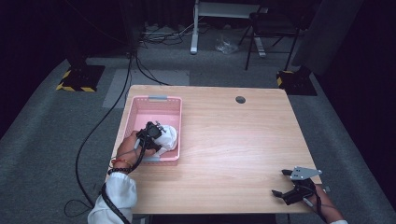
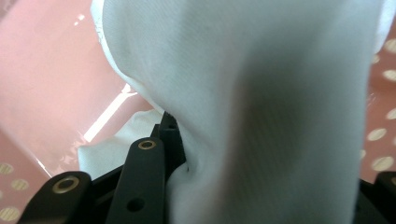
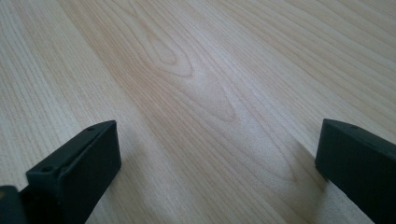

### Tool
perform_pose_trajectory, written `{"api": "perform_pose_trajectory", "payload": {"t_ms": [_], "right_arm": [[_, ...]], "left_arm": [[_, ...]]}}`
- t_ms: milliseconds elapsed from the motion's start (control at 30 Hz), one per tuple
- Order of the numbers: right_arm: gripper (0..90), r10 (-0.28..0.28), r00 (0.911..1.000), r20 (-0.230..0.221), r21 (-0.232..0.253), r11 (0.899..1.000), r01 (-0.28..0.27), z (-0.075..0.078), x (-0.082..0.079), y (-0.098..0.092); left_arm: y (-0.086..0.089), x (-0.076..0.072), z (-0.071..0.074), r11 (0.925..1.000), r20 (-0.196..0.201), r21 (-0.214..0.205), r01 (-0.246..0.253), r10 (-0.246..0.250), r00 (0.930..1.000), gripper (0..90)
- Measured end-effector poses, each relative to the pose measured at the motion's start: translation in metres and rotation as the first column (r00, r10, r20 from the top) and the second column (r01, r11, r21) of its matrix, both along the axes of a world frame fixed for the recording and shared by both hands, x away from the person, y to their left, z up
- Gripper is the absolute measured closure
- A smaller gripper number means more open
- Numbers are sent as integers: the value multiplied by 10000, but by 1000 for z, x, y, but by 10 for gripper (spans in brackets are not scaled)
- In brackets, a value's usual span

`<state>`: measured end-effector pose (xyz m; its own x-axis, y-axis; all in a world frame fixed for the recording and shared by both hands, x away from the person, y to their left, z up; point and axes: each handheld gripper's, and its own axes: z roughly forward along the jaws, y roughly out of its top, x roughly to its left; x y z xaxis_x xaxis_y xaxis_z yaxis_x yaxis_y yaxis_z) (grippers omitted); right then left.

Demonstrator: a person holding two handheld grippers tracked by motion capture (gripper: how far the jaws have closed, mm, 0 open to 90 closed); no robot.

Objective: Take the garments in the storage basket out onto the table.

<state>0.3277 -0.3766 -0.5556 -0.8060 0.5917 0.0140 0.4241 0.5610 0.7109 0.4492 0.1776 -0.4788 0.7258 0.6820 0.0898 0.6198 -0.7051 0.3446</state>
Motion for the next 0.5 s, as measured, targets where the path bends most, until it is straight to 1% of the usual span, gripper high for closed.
{"api": "perform_pose_trajectory", "payload": {"t_ms": [33, 67, 133, 233, 267, 300, 400, 500], "right_arm": [[2, 0, 10000, 0, 0, 10000, 0, 0, 0, 0], [2, -4, 10000, -1, -1, 10000, 4, 0, 0, 0], [2, -2, 10000, -2, -2, 10000, 2, 0, 0, 0], [2, -3, 10000, -4, 1, 10000, 3, 0, 0, 0], [2, -2, 10000, -3, 1, 10000, 2, 0, 0, 0], [2, -2, 10000, -3, 1, 10000, 2, 0, 0, 0], [2, -5, 10000, -1, 0, 10000, 5, 0, 0, 0], [2, -5, 10000, -5, 3, 10000, 5, 0, 0, 0]], "left_arm": [[0, 0, 0, 10000, 0, 0, 0, 0, 10000, 633], [0, -1, 1, 10000, 113, -12, -15, 15, 9999, 633], [1, -3, 2, 9998, 181, -168, 61, -57, 9998, 633], [1, -7, 4, 9996, 426, -277, 89, -77, 9991, 633], [2, -9, 5, 9992, 593, -395, 90, -67, 9982, 633], [2, -9, 5, 9992, 593, -395, 90, -67, 9982, 633], [4, -15, 8, 9972, 892, -740, 63, 4, 9960, 633], [7, -20, 11, 9951, 1174, -993, 32, 85, 9930, 633]]}}
